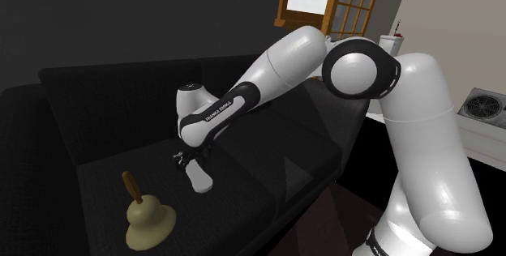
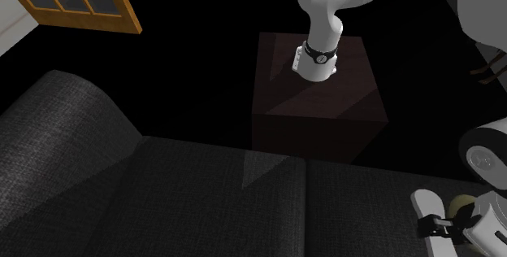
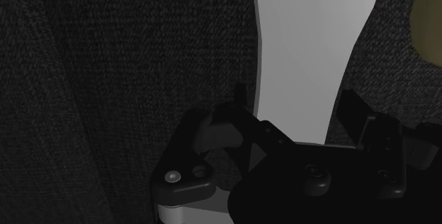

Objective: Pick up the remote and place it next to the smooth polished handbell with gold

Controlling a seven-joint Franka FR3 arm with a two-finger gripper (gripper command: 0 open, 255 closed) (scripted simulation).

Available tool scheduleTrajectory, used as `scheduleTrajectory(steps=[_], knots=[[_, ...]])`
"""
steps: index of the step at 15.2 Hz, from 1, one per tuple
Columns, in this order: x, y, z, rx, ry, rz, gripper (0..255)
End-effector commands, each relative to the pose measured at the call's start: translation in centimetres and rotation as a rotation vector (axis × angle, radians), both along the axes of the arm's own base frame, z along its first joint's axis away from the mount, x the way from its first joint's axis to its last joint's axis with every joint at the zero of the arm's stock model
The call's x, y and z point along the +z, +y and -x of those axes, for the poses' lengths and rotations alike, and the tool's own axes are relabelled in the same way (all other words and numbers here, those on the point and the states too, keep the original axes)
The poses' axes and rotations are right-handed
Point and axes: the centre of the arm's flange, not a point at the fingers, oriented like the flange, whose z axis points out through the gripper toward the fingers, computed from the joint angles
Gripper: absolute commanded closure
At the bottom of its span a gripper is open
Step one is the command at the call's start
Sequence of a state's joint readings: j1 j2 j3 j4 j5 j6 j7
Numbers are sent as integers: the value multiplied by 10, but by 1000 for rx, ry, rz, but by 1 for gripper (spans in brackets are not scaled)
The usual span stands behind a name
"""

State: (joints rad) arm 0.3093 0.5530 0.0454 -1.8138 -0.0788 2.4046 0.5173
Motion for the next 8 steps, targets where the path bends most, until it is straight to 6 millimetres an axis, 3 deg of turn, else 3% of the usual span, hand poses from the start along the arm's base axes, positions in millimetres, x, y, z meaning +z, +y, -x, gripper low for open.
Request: scheduleTrajectory(steps=[1,8], knots=[[-10,0,0,0,-1,0,255],[-47,0,0,0,-1,0,255]])
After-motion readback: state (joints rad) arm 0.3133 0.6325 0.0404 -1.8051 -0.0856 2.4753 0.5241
